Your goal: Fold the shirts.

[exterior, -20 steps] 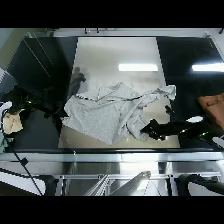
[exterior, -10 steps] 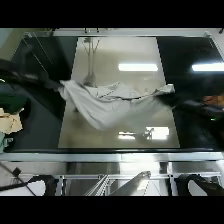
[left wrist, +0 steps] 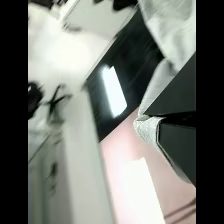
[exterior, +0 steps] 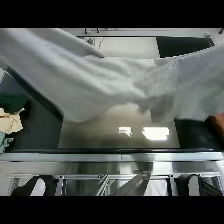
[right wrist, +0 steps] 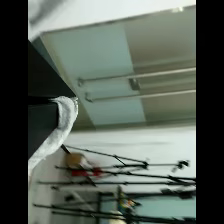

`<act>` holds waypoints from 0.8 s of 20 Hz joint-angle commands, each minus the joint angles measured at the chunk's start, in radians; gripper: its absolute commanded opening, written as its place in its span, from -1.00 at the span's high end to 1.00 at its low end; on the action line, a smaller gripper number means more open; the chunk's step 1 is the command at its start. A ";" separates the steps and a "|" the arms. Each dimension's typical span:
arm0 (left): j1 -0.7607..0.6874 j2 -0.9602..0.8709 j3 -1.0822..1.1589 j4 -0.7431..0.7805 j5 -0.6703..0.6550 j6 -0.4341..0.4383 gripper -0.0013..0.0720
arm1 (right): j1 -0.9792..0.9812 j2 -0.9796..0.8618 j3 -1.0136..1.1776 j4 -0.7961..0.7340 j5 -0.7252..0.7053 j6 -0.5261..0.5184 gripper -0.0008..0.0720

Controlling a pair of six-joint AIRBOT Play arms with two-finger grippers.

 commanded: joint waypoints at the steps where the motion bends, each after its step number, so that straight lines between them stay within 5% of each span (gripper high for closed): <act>1: 0.065 0.097 -0.011 0.028 0.027 -0.048 0.91 | -0.026 -0.005 0.101 -0.015 -0.030 -0.010 0.93; 4: -0.002 -0.008 -0.119 0.027 0.122 -0.048 0.91 | -0.026 -0.082 0.101 -0.087 -0.014 -0.002 0.93; 10: -0.138 -0.410 -0.239 0.074 0.041 0.069 0.91 | 0.152 -0.449 0.014 -0.248 0.006 -0.003 0.93; 16: -0.174 -0.876 -0.208 0.080 -0.069 0.130 0.91 | 0.378 -0.991 -0.042 -0.285 -0.230 -0.023 0.93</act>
